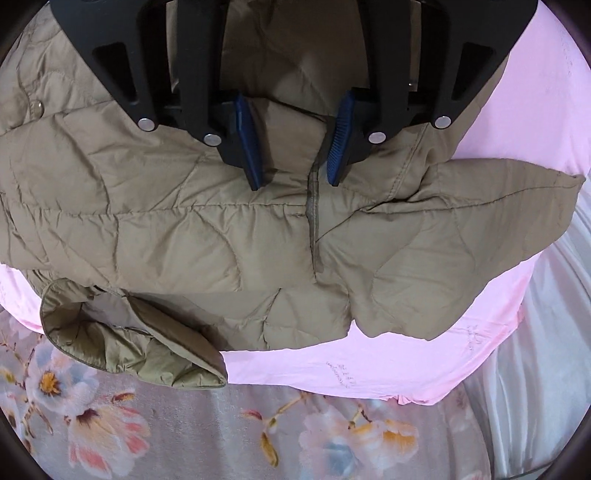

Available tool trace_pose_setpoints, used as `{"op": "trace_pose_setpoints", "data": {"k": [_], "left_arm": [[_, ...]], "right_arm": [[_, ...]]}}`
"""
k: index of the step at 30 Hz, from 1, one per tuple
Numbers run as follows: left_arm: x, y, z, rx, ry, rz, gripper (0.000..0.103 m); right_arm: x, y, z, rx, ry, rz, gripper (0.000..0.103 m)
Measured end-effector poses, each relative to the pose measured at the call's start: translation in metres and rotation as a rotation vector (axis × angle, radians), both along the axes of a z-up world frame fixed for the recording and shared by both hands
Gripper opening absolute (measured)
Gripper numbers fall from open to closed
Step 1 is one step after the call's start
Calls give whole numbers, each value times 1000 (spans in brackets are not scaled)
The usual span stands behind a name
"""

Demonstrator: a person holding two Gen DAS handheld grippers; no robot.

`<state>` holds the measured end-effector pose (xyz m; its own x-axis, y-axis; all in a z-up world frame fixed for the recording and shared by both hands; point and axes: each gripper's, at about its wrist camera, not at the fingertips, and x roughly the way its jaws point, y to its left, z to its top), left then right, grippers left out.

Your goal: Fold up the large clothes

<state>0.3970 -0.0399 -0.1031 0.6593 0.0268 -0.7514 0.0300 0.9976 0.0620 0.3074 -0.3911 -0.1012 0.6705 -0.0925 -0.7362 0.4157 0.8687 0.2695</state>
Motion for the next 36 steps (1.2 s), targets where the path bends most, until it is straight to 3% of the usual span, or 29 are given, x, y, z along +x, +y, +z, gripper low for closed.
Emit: {"op": "trace_pose_setpoints", "data": {"k": [7, 13, 17, 18, 20, 23, 26, 29, 33, 34, 36], "left_arm": [[-42, 9, 3, 44, -2, -8, 38], [-98, 31, 11, 41, 0, -20, 39], [-113, 46, 19, -13, 13, -17, 50], [-113, 51, 25, -29, 25, -25, 51], [-115, 58, 41, -27, 18, -16, 60], [-118, 61, 78, -47, -67, -3, 75], [-103, 35, 93, -67, -78, -44, 81], [-87, 5, 74, -38, -43, -82, 82], [-76, -8, 19, -18, 45, -86, 86], [-77, -5, 13, -22, 38, -73, 93], [-76, -3, 12, -37, 36, -61, 95]], "right_arm": [[-33, 14, -2, -10, 23, -4, 9], [-103, 30, -3, 36, 6, -6, 9], [-123, 30, 1, 68, 10, 9, 15], [-126, 31, 6, 62, 27, 12, 22], [-143, 37, 31, -5, 12, 11, 30], [-156, 55, 70, -137, -79, 26, 44], [-132, 82, 88, -226, -90, 116, 45], [-96, 98, 69, -285, -36, 171, 45], [-69, 95, 17, -179, 66, 190, 46], [-72, 97, 12, -178, 57, 187, 46], [-74, 98, 12, -178, 49, 183, 46]]}}
